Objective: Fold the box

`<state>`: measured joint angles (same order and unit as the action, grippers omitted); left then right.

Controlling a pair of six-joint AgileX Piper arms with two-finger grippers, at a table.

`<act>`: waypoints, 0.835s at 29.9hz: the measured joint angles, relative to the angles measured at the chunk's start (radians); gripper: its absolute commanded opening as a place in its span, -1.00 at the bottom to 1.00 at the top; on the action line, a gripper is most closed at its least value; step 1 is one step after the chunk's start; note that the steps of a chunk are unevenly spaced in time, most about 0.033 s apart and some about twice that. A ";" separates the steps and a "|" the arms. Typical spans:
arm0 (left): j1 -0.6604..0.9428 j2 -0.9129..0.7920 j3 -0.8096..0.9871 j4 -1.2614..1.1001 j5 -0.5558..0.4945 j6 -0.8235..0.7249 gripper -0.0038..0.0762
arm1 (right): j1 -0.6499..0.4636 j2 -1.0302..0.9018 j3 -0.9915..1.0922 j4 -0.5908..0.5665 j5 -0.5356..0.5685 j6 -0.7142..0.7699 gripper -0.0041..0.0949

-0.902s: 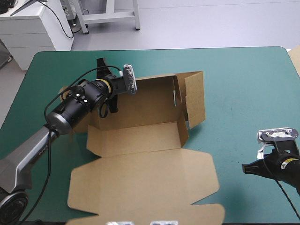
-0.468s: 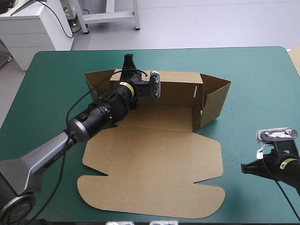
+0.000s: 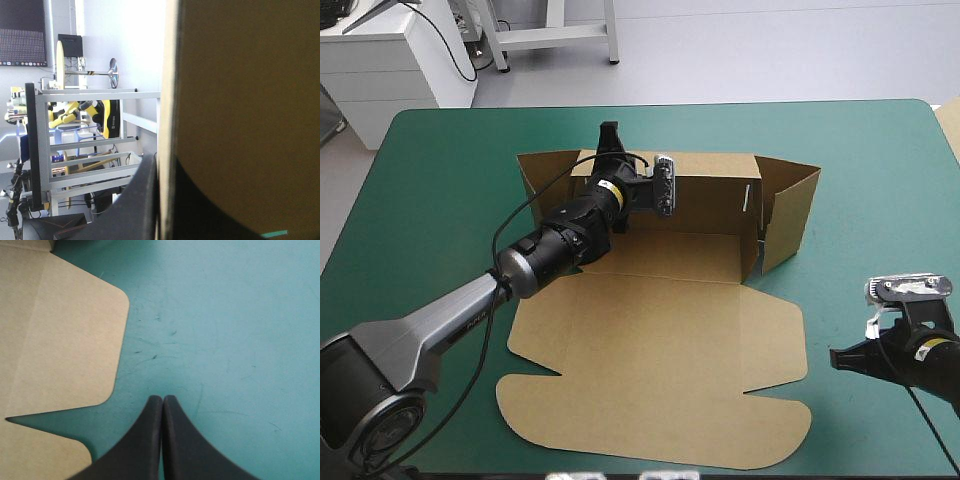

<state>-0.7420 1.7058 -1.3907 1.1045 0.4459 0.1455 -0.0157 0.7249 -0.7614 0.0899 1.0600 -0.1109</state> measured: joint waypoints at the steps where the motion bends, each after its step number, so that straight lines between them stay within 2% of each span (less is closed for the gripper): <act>1: -0.006 0.005 0.000 0.032 0.004 -0.049 -0.92 | 0.000 0.000 0.000 0.012 -0.007 -0.002 -0.96; 6: -0.042 0.033 0.002 0.241 0.010 -0.236 -0.92 | 0.000 0.033 -0.007 0.074 -0.058 -0.007 -0.96; 10: -0.053 0.058 0.002 0.340 0.011 -0.329 -0.92 | 0.000 0.093 -0.048 0.093 -0.066 -0.008 -0.96; 17: -0.053 0.080 0.010 0.405 0.012 -0.370 -0.92 | 0.000 0.173 -0.156 0.096 -0.129 -0.009 -0.96; 25: -0.053 0.113 0.022 0.539 0.030 -0.448 -0.92 | 0.000 0.334 -0.319 0.124 -0.147 -0.016 -0.95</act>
<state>-0.7947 1.8191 -1.3684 1.6433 0.4760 -0.3027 -0.0157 1.0589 -1.0801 0.2136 0.9133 -0.1273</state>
